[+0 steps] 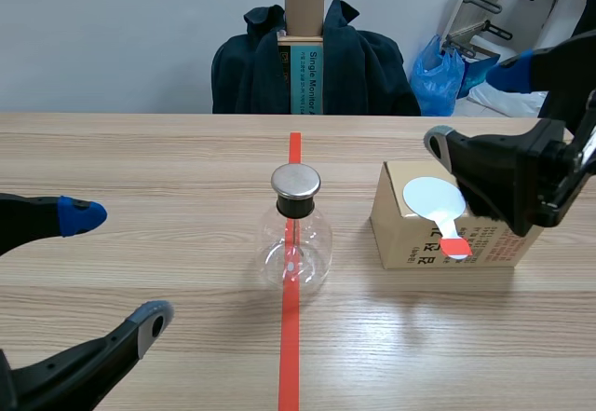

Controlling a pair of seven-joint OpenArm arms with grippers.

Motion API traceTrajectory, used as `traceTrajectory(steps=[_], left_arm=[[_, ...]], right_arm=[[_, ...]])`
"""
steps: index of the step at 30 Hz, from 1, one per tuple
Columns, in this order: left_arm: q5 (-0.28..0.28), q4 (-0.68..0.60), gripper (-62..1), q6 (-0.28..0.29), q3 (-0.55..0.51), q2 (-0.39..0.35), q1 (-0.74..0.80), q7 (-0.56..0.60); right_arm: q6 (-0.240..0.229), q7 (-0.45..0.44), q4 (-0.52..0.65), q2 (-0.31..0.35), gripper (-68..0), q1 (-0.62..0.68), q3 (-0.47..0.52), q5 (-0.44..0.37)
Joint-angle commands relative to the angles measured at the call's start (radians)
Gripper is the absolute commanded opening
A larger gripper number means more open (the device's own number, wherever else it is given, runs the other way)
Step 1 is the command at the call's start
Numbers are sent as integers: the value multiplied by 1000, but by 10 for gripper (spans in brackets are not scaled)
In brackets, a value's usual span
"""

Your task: Do the electroscope experiment.

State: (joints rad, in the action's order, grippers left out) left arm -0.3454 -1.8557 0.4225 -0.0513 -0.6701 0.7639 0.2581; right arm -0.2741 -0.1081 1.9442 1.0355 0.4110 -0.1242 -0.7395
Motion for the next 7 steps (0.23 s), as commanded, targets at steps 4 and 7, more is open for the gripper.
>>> traceTrajectory(steps=[4, 7], left_arm=[[-10, -4, 14, 5, -6, 5, -20, 14], [-10, -4, 14, 5, -6, 5, -23, 13]], right_arm=[[32, -19, 14, -34, -105, -12, 8, -5], [40, -21, 14, -52, -78, -12, 8, 0]])
